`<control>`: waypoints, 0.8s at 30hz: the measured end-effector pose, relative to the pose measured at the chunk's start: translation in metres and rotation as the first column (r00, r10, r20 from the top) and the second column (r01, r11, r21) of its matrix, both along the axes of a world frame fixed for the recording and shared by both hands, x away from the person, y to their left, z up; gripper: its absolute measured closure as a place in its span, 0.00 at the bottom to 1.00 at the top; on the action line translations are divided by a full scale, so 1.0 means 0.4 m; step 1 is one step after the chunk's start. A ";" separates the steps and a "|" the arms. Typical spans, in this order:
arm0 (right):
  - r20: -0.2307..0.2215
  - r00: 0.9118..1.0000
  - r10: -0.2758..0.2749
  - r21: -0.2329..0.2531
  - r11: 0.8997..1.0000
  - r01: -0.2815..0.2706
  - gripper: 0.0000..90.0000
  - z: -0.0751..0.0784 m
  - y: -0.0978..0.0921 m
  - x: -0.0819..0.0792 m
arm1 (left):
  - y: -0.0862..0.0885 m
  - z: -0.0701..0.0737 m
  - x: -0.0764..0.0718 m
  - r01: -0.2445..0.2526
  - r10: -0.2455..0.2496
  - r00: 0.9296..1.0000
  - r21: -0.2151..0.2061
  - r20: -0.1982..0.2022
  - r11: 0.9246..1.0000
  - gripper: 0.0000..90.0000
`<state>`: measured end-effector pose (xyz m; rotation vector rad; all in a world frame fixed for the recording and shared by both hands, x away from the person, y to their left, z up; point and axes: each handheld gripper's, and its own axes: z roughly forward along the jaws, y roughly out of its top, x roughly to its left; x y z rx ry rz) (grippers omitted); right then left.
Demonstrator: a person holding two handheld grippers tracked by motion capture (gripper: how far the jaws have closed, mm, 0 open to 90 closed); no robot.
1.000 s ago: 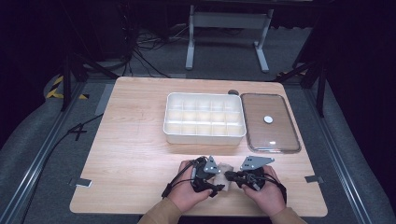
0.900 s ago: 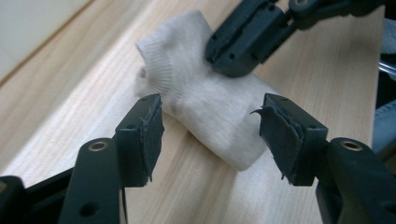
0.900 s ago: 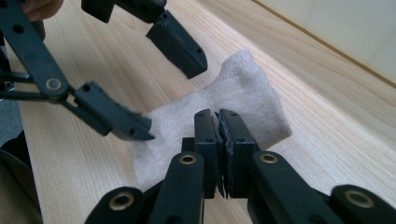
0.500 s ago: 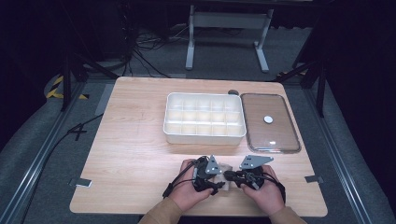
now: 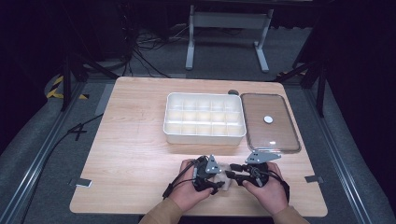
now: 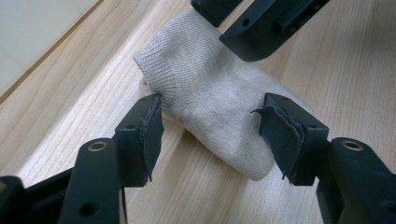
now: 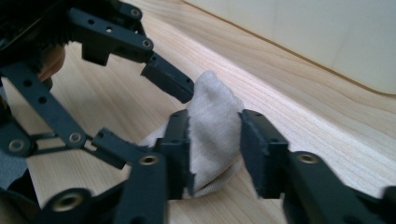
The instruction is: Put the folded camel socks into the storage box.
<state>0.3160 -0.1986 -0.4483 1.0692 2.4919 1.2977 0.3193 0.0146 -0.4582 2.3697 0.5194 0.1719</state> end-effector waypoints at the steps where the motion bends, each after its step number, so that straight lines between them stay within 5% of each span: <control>1: -0.001 1.000 -0.003 -0.004 1.000 0.003 0.62 -0.001 0.002 0.001 | 0.000 0.000 0.000 -0.001 0.001 1.000 0.001 0.001 1.000 0.44; 5: 0.011 1.000 -0.006 -0.042 0.999 0.007 0.55 -0.012 0.011 0.009 | 0.000 0.000 -0.003 -0.006 0.006 1.000 0.005 0.008 1.000 0.44; 16: -0.039 0.999 0.015 -0.052 0.999 -0.017 0.50 -0.038 0.035 0.038 | 0.009 -0.002 -0.012 -0.032 0.032 0.999 0.013 0.024 0.999 0.43; 24: -0.117 0.992 0.038 -0.027 0.999 -0.042 0.50 -0.057 0.040 0.057 | 0.018 -0.004 -0.014 -0.040 0.039 0.999 0.018 0.028 0.999 0.42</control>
